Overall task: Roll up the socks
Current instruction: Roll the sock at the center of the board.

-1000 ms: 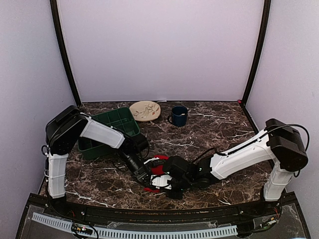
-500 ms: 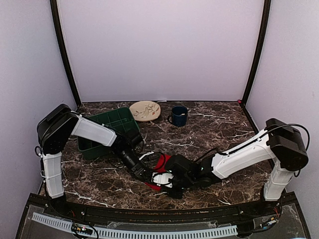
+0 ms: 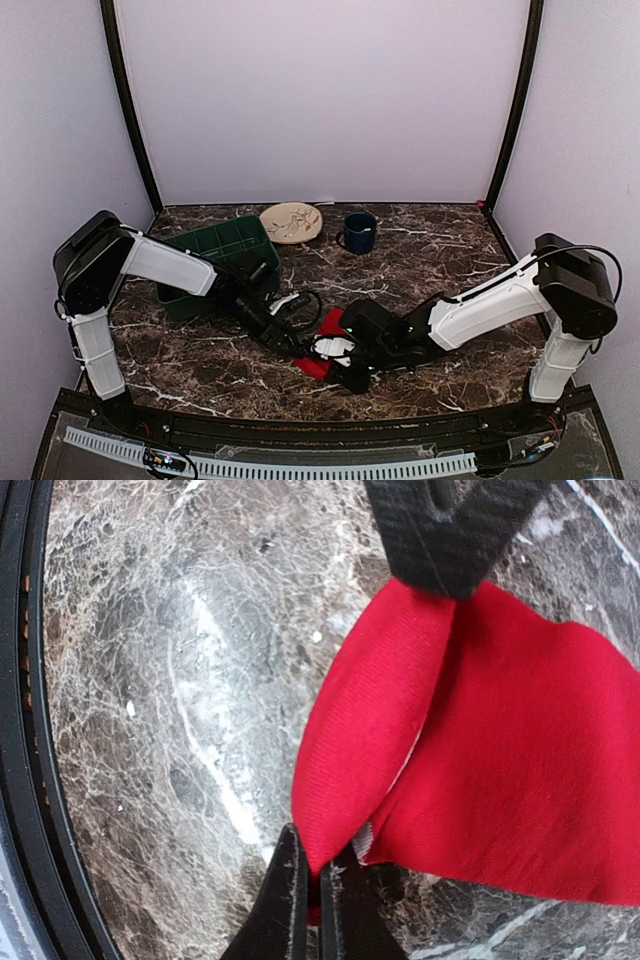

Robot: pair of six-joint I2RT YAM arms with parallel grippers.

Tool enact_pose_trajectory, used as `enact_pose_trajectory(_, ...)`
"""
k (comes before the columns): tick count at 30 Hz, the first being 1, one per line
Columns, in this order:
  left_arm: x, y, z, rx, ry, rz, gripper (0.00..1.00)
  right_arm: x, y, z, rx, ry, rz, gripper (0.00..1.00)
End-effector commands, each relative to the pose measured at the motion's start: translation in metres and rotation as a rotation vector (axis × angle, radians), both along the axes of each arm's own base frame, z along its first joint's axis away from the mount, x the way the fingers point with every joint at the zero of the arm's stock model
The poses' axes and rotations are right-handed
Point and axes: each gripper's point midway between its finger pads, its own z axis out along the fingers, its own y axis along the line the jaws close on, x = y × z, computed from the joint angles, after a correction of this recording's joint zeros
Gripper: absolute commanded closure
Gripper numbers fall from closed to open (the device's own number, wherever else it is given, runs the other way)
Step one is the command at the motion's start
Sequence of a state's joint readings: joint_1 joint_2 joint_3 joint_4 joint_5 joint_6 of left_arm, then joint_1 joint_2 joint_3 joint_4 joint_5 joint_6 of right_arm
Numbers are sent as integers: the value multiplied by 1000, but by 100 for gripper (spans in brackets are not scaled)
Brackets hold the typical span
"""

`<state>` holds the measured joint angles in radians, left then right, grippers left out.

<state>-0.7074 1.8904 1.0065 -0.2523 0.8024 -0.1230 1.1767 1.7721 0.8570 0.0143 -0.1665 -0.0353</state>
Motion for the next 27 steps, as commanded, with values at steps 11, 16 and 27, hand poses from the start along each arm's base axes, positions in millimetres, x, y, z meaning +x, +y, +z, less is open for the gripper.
enact_pose_trajectory(11, 39, 32, 10, 69, -301, 215, 58, -18, -19, -20, -56, 289, -27, 100)
enact_pose_trajectory(16, 39, 36, 28, 33, -441, 237, 58, -18, -18, -17, -28, 369, -26, 100)
enact_pose_trajectory(27, 1, 8, 48, 55, -780, 19, 58, -27, -17, -10, -16, 572, 14, 100)
